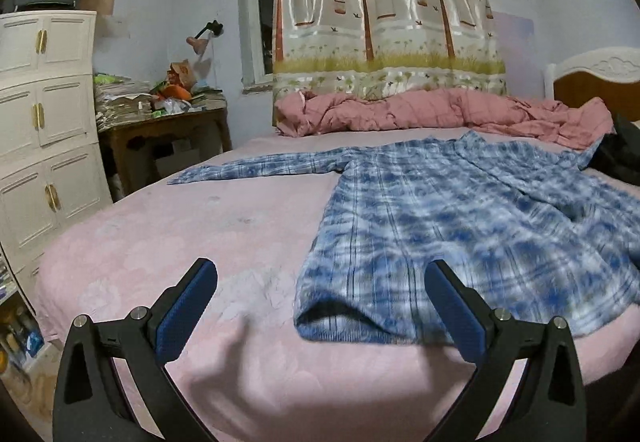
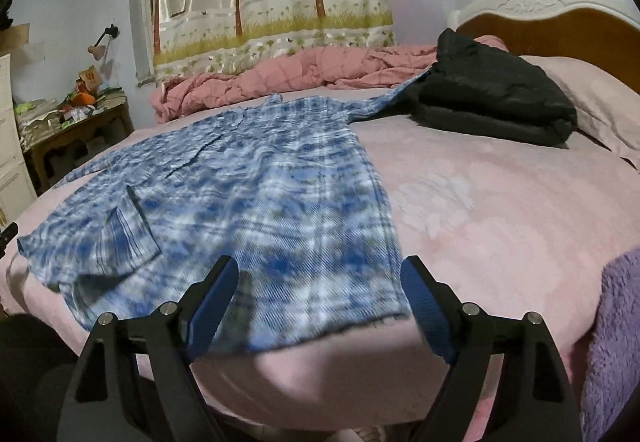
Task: Fold large clothes
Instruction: 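Move both tools down toward the shirt hem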
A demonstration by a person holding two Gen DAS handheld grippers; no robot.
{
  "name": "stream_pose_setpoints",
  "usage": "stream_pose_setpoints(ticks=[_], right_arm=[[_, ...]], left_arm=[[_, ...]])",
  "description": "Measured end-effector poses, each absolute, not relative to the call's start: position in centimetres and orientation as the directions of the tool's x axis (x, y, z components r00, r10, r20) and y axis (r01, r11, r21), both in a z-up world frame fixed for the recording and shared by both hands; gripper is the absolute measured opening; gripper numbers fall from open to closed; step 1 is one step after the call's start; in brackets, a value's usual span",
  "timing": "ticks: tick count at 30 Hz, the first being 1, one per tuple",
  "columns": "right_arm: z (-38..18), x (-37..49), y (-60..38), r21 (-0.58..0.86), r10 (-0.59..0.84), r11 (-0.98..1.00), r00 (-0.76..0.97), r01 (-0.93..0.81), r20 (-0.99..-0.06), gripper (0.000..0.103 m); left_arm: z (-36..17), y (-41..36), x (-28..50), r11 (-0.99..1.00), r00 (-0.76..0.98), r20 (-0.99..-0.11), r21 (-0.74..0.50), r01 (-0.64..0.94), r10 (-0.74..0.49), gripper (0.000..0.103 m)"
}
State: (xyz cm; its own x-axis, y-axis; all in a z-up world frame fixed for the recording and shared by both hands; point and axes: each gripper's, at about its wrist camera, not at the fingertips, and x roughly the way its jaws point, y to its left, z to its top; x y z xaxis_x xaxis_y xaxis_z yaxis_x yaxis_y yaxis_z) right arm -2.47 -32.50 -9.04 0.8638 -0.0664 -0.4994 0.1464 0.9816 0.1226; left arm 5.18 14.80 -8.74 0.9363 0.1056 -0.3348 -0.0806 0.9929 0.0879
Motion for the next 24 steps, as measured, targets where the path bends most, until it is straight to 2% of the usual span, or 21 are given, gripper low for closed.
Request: stream_pose_setpoints(ticks=[5,10,12,14,17,22,24], right_arm=[[-9.2,-3.1,-32.1,0.091,-0.061,0.989,0.871,0.12,-0.487,0.085],[-9.2,-4.1,-33.1,0.145,-0.042,0.982,0.898,0.117,-0.438,0.085],[-9.4,-4.3,-33.7,0.17,-0.039,0.978,0.905,0.121,-0.424,0.085],[-9.7,-3.9,-34.2,0.177,-0.036,0.976,0.897,0.127,-0.44,0.085],[-9.7,-3.7,-34.3,0.163,-0.051,0.977,0.899,0.135,-0.436,0.085],[-9.9,-3.2,-34.5,0.192,-0.004,0.976,0.888,0.104,-0.46,0.085],[-10.0,-3.3,-34.4,0.207,0.026,0.975,0.887,0.078,-0.461,0.078]], left_arm=[[-9.5,15.2,5.1,0.996,0.931,-0.355,0.057,-0.071,0.086,0.103],[-10.1,15.7,5.7,0.999,0.919,-0.395,-0.034,-0.018,0.003,0.101],[-10.5,15.8,5.8,0.998,0.915,-0.401,-0.06,0.02,-0.042,0.091],[-11.2,15.3,6.3,0.998,0.897,-0.437,-0.04,0.047,-0.059,0.088],[-12.3,15.6,6.5,0.996,0.883,-0.463,-0.081,0.045,-0.077,0.087],[-12.3,15.9,6.6,0.981,0.884,-0.437,-0.162,0.104,-0.166,0.086],[-12.3,15.9,6.6,0.979,0.887,-0.427,-0.172,0.112,-0.176,0.075]])
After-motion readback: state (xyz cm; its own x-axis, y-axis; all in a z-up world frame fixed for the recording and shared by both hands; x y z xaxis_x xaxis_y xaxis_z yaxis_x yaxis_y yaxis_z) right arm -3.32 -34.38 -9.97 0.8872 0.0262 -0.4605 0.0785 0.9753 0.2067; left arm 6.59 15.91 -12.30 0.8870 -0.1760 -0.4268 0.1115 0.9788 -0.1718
